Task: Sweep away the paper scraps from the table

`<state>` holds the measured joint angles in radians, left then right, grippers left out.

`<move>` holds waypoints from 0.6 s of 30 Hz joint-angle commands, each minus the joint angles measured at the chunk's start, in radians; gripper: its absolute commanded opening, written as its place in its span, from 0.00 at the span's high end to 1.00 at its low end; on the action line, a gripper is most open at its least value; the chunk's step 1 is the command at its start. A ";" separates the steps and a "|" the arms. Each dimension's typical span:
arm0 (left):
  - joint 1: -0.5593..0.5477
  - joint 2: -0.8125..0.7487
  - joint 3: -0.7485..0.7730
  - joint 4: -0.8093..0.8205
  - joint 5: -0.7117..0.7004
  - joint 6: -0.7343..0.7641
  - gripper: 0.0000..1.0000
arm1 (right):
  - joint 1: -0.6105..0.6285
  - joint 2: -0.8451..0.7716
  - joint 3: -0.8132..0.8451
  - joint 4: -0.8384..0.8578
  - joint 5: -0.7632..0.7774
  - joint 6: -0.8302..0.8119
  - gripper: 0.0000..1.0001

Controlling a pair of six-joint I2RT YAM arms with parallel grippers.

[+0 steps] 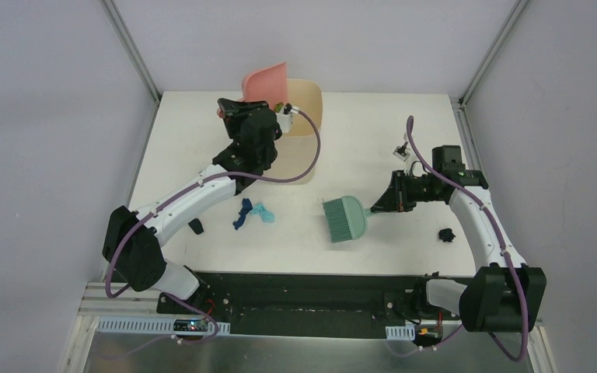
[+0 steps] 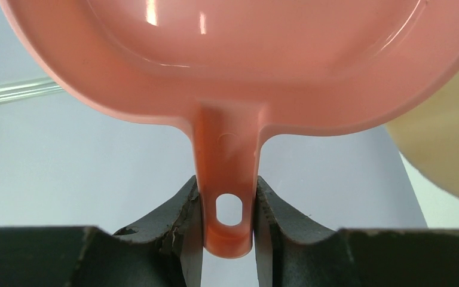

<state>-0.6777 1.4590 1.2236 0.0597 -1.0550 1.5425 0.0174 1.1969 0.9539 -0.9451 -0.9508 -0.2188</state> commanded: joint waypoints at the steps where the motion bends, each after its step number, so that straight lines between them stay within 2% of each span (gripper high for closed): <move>1: -0.058 -0.052 0.123 0.081 -0.034 0.081 0.95 | -0.005 -0.005 0.024 0.016 -0.019 -0.012 1.00; 4: -0.008 -0.020 0.149 -0.001 -0.005 0.092 0.94 | -0.005 0.004 0.026 0.013 -0.022 -0.014 1.00; 10: -0.011 -0.014 0.197 -0.133 -0.025 0.020 0.93 | -0.005 0.003 0.026 0.011 -0.022 -0.016 1.00; 14: 0.001 -0.011 0.226 -0.161 -0.020 -0.012 0.93 | -0.005 0.007 0.028 0.012 -0.023 -0.017 1.00; 16: -0.002 -0.003 0.294 -0.234 -0.039 -0.107 0.93 | -0.005 0.014 0.029 0.009 -0.022 -0.016 1.00; 18: -0.021 0.013 0.387 -0.435 -0.054 -0.290 0.92 | -0.005 0.016 0.031 0.008 -0.022 -0.016 1.00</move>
<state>-0.6853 1.4712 1.4372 -0.1432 -1.0748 1.5192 0.0174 1.2091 0.9539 -0.9455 -0.9508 -0.2188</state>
